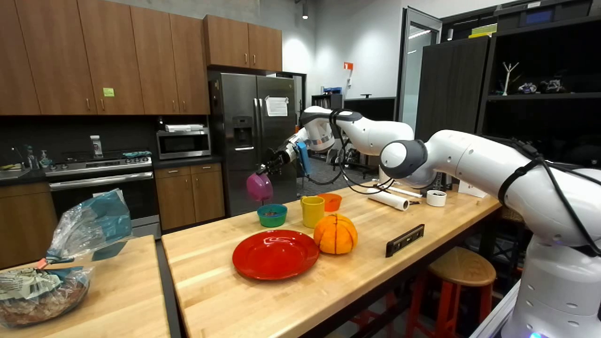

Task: Pour the contents from the purple bowl into the green bowl.

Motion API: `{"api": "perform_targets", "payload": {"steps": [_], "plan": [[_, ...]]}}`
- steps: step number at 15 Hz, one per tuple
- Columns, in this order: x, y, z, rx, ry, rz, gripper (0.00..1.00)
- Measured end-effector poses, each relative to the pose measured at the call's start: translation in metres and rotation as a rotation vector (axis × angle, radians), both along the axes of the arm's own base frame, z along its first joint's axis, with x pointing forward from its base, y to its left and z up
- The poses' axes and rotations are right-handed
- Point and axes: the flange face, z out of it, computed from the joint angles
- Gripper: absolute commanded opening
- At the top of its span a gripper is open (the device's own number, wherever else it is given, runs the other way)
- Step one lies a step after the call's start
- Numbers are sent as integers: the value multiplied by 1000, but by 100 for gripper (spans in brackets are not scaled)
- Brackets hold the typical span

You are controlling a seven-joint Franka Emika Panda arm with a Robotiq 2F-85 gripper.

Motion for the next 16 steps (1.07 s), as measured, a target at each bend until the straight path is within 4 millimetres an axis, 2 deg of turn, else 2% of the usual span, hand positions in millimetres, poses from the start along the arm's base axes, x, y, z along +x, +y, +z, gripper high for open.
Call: {"api": "perform_targets", "payload": {"steps": [16], "plan": [[0,-2,0,21,0,-1,1]]}}
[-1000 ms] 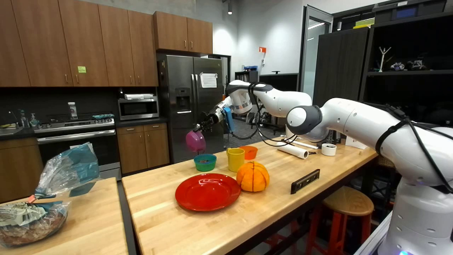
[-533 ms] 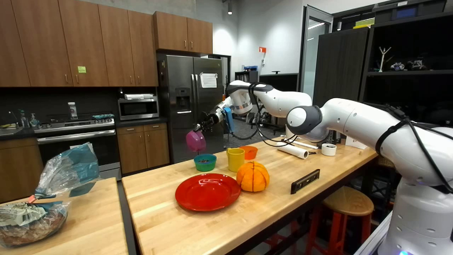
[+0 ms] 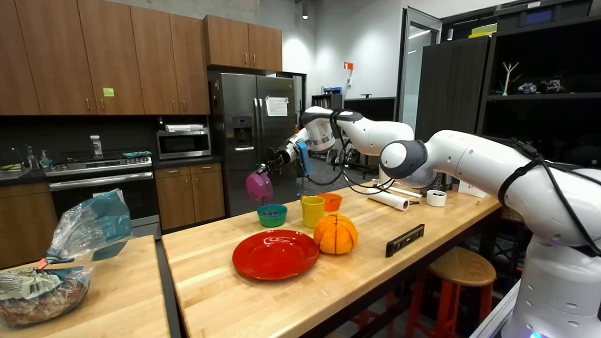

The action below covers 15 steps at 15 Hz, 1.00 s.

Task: Pour the contents from the purple bowl into the green bowl.

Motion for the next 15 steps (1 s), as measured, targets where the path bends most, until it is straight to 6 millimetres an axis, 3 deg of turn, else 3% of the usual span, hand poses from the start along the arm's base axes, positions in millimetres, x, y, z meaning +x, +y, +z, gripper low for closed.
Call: {"api": "perform_targets", "payload": {"steps": [15], "plan": [[0,-2,0,14,-4,0,1]]}}
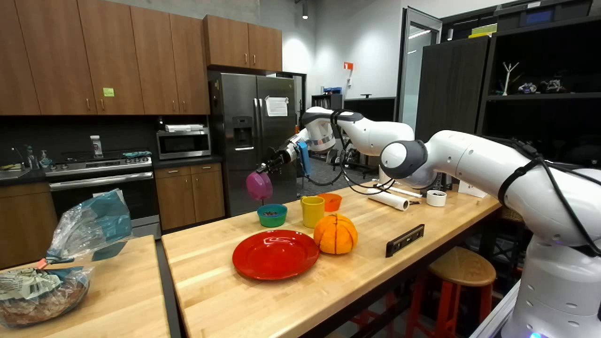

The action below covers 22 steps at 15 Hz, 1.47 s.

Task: Pour the contents from the purple bowl into the green bowl.

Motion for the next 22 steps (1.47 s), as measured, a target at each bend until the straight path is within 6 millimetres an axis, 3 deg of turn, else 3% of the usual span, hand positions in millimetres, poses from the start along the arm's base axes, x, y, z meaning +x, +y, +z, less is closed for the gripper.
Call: {"api": "perform_targets", "payload": {"steps": [22], "plan": [[-1,-16,2,54,3,7,1]]}}
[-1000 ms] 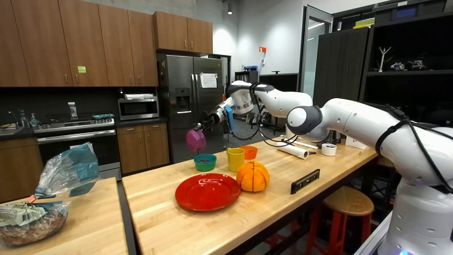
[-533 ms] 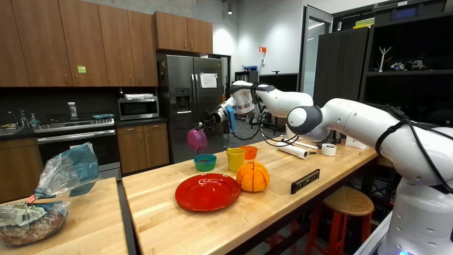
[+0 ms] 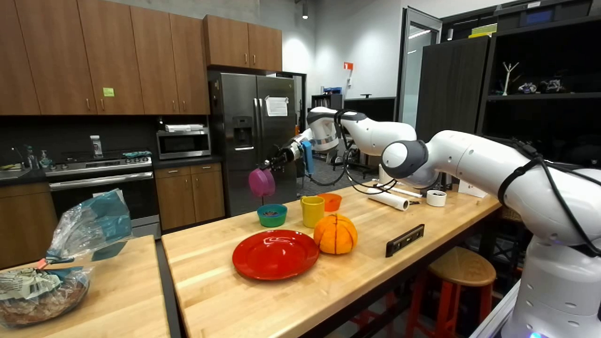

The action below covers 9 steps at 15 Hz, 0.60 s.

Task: Pour the contents from the purple bowl into the green bowl.

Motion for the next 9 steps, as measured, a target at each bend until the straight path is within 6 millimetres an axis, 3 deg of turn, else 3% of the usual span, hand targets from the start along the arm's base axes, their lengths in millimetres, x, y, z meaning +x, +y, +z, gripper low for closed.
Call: {"api": "perform_targets", "payload": {"steps": [9], "plan": [[-1,-1,0,2,-1,5,1]]}}
